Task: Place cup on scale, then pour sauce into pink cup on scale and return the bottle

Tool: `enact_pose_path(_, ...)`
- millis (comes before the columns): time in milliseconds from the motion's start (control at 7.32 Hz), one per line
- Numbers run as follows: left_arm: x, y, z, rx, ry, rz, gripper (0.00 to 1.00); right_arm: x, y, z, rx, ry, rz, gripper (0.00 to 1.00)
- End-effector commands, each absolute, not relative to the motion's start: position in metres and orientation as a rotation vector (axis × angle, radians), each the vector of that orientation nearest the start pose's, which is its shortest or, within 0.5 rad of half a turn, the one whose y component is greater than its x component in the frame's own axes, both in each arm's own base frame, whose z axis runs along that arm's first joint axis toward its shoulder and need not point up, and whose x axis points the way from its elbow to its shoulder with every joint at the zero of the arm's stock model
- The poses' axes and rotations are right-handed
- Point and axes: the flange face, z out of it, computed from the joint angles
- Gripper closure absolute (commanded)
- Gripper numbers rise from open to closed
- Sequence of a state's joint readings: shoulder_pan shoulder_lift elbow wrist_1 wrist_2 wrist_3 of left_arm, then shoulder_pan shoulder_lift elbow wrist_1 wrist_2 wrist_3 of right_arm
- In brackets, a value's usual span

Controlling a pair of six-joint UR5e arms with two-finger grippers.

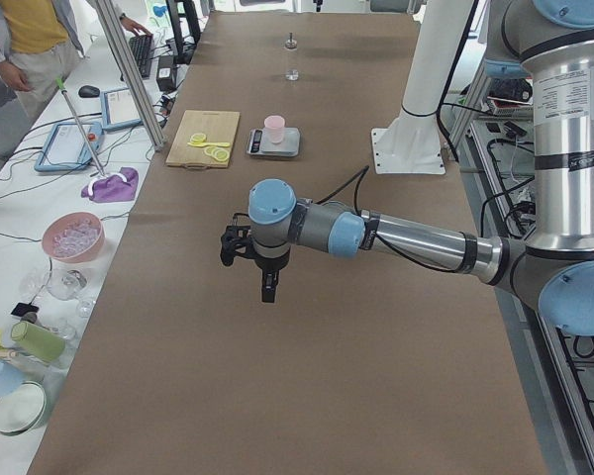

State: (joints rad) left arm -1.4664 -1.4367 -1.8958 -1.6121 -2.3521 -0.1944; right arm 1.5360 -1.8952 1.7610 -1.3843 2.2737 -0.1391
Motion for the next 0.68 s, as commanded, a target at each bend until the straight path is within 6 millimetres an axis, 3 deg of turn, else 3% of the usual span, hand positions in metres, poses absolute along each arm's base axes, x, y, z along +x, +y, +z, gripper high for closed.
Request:
enact_pose_path(0,-0.022,-0.445,0.580,0.063,0.784,-0.016,0.02,0.042,-0.378,0.679,0.065,-0.707,-0.217,0.00)
enact_pose_path(137,-0.049,-0.442,0.604,0.039,0.782,-0.092,0.02,0.041,-0.392,0.670,0.060,-0.710,-0.217,0.00)
enact_pose_path(273,-0.056,-0.436,0.629,-0.001,0.778,-0.126,0.02,0.040,-0.401,0.655,0.086,-0.714,-0.226,0.00)
enact_pose_path(546,-0.067,-0.433,0.630,0.005,0.778,-0.151,0.02,0.039,-0.421,0.616,0.047,-0.713,-0.212,0.00)
